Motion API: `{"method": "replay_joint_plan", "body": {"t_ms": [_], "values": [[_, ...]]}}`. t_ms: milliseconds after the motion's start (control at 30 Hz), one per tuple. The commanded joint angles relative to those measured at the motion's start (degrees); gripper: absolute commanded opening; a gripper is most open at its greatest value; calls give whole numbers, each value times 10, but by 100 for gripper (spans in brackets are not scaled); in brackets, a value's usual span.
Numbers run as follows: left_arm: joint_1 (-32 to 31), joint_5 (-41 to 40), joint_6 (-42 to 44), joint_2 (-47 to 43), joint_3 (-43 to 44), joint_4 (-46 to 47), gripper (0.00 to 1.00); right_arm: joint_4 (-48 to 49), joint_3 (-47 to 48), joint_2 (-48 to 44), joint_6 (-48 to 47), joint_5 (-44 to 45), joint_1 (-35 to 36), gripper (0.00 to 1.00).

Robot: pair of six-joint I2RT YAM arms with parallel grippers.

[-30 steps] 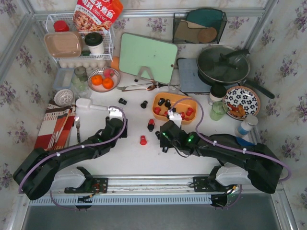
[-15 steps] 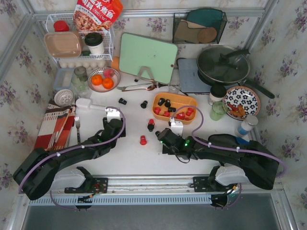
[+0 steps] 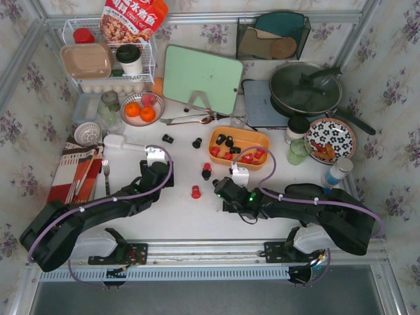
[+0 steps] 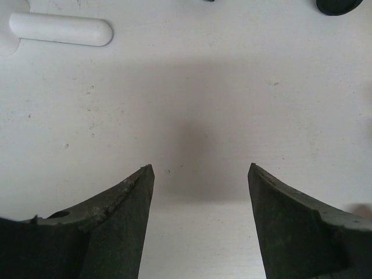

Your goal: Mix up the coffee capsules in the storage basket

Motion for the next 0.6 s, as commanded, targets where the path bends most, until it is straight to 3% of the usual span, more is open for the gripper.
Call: {"method": "replay_joint_plan", "body": {"t_ms": [0, 133, 333, 567], "values": [[4, 3, -3, 4, 5, 16, 69, 19, -5, -3, -2, 12, 1, 39], [8, 7, -5, 10, 9, 12, 69, 6, 9, -15, -26, 32, 1, 29], [9, 10, -5, 17, 16, 7, 69, -31, 79, -29, -113, 109, -14, 24], [10, 8, -10, 23, 18, 5, 69, 61, 134, -19, -254, 87, -155, 24]]}}
